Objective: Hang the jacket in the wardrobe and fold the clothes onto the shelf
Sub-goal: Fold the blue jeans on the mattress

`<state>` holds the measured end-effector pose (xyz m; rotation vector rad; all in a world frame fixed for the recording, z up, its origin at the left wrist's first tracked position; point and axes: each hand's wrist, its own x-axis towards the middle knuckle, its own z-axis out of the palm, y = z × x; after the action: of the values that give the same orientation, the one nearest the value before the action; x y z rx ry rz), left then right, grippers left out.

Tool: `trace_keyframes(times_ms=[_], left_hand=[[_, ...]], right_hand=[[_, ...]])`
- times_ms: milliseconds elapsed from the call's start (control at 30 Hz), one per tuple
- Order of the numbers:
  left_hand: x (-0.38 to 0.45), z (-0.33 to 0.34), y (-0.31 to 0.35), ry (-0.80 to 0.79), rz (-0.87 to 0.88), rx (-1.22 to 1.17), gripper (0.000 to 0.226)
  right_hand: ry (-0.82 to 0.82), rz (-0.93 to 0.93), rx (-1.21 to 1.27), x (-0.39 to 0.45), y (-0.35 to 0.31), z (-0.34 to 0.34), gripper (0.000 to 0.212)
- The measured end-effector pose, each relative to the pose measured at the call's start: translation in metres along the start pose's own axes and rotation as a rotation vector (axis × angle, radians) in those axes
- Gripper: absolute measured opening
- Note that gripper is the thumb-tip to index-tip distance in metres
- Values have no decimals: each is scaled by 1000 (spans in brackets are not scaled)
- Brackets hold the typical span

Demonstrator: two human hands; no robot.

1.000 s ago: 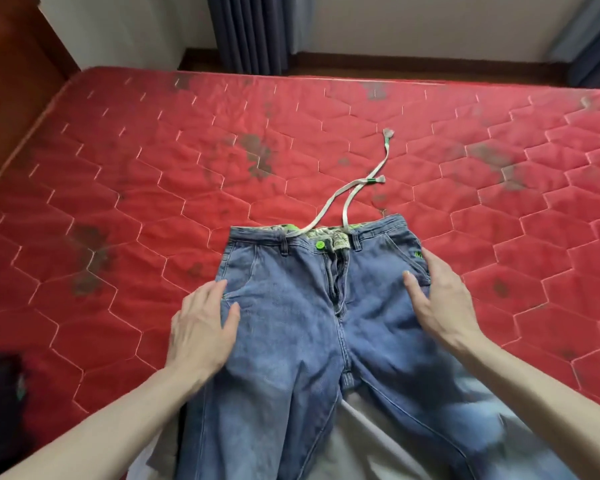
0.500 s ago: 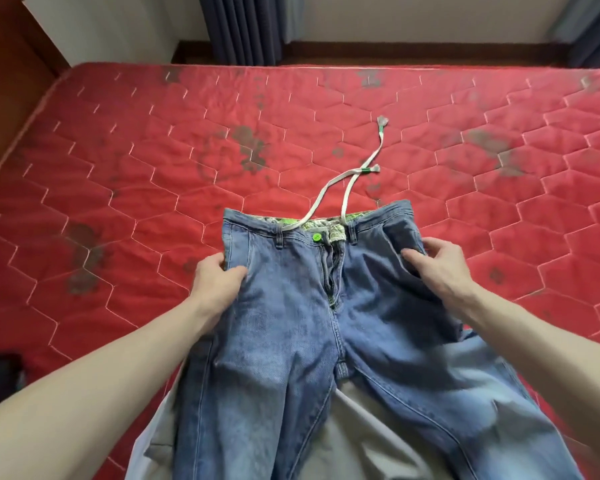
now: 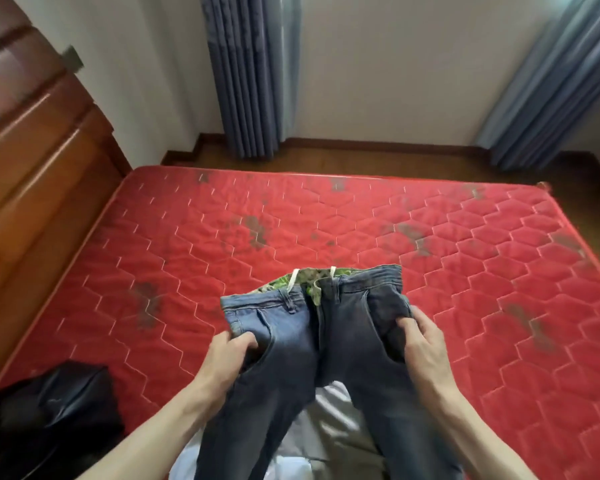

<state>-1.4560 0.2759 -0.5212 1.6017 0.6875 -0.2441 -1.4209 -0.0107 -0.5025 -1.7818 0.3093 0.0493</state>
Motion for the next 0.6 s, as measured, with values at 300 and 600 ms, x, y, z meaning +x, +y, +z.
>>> trace_keyframes(times_ms=[300,600], left_hand=[[-171,-37,96,-54,218,18,10],[-271,-7,150,-248,314,40,20]], right_hand=[[137,21,123,-149,-162,-110,25],[-43,-94,-107,-225,-206,-203,14]])
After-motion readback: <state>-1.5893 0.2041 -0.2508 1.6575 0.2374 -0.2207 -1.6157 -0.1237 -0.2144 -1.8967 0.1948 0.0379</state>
